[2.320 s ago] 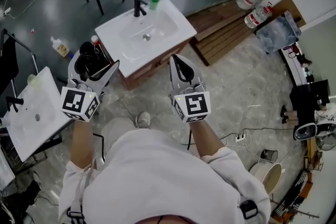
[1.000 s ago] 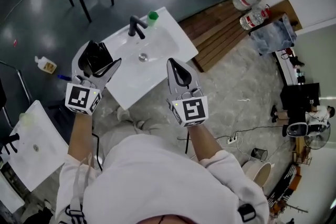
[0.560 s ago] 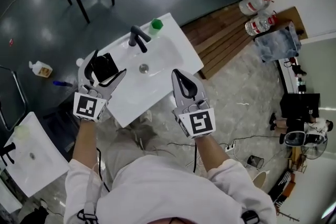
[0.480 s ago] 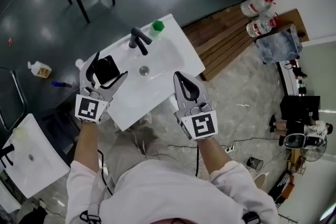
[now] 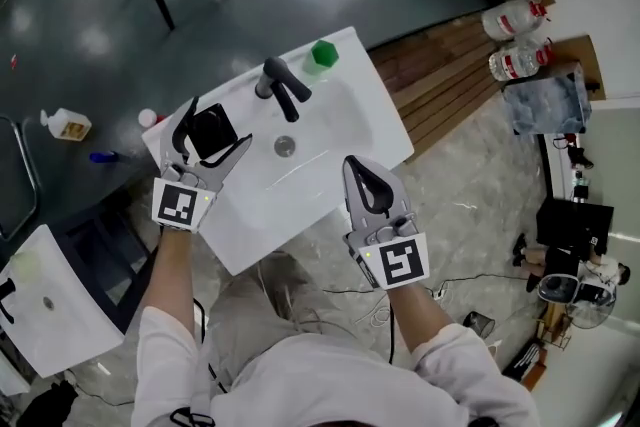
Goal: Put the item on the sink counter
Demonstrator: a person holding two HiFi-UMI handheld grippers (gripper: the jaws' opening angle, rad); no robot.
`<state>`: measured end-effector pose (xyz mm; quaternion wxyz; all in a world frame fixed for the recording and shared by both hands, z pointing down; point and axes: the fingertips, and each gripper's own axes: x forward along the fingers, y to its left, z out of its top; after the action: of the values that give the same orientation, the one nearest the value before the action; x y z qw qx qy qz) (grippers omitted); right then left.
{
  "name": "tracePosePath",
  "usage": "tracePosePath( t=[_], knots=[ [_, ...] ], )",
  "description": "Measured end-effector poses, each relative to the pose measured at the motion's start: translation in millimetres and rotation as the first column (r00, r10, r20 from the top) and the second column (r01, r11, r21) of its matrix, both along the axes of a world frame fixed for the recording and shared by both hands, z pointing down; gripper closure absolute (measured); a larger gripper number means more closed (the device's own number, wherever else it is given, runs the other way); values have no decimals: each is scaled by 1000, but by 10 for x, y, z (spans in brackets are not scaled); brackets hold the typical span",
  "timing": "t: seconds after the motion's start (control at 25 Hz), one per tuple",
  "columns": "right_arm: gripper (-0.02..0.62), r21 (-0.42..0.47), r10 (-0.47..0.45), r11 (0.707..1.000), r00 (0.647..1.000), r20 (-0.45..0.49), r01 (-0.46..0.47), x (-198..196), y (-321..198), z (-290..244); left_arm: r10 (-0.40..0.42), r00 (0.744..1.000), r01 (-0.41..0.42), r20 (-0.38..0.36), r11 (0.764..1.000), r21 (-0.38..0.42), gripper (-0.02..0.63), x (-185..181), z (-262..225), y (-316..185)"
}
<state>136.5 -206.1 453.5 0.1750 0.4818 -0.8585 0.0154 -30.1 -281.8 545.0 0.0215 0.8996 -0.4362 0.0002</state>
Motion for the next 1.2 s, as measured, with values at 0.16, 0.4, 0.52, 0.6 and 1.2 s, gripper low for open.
tracePosePath(
  t=[0.16,0.4,0.52,0.6,1.2],
  knots=[
    [592,-28,-13,1000,1000,-22,13,55,-111,290,-9,1000,9,-3,1000,-11,144,26,318,-169],
    [592,-52,-30,998,999,-33,29,83,-269,540,-42,999,42,-1,998,-36,144,20,678,-315],
    [592,-61,-27,998,999,-17,26,75,-338,624,-53,998,54,24,998,-36,144,43,846,-374],
    [592,-68,-27,997,1000,-5,26,69,-371,670,-62,997,63,43,997,-40,146,64,955,-392],
    [592,-82,-39,996,999,-2,38,246,-555,860,-18,974,66,226,976,-209,147,275,1490,-573]
  ],
)
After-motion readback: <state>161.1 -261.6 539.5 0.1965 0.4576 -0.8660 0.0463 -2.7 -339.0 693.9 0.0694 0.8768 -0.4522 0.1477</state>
